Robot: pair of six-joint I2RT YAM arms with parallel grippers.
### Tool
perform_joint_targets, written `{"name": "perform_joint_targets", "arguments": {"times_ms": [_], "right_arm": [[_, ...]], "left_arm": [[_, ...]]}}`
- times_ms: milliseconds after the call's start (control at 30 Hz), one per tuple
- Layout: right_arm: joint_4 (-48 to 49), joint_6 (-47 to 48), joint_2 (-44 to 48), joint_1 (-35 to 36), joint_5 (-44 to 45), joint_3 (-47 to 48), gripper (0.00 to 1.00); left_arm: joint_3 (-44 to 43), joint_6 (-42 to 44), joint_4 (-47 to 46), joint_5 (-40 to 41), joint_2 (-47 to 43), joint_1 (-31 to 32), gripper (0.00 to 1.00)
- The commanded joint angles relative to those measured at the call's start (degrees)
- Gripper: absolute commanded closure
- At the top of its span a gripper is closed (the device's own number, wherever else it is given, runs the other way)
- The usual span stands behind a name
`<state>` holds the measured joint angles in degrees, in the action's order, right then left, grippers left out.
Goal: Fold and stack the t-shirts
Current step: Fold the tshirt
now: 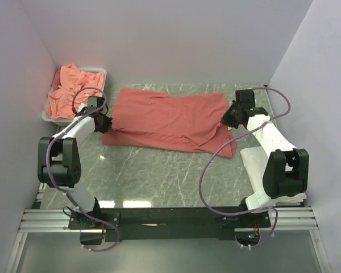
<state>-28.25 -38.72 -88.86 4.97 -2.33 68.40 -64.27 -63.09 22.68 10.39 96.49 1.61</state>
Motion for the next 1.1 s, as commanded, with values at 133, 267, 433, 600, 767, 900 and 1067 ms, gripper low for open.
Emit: {"name": "perform_joint_targets", "arguments": {"times_ms": [133, 267, 433, 600, 767, 900, 1067], "right_arm": [[1.5, 2.4, -2.9, -0.7, -0.5, 8.4, 1.00], [0.6, 2.9, -4.7, -0.6, 0.0, 10.8, 1.00], [-0.3, 3.2, -5.9, -0.7, 1.7, 12.4, 1.00], [-0.3, 4.0, -6.9, -0.9, 1.5, 13.7, 1.00], [0.3, 3.7, -6.4, -1.6, 2.0, 12.8, 1.00], [2.2, 3.4, -5.3, -2.6, 0.9, 10.7, 1.00], [2.2, 3.6, -6.0, -3.0, 0.5, 10.8, 1.00]], "left_arm": [[-3.9, 0.9, 0.2, 0.3, 3.0, 0.2, 0.99], [-4.8, 1.0, 0.0, -0.2, 3.8, 0.2, 0.99], [-5.4, 1.3, -0.1, -0.1, 4.4, 0.2, 0.99], [-5.4, 1.5, -0.8, -0.9, 5.1, 0.2, 0.99], [-5.5, 1.9, -1.1, -0.8, 5.1, 0.2, 0.97], [-6.0, 2.3, -1.1, -0.9, 5.4, 0.2, 0.97], [-6.0, 2.4, -1.4, -1.3, 5.6, 0.2, 0.95]]}}
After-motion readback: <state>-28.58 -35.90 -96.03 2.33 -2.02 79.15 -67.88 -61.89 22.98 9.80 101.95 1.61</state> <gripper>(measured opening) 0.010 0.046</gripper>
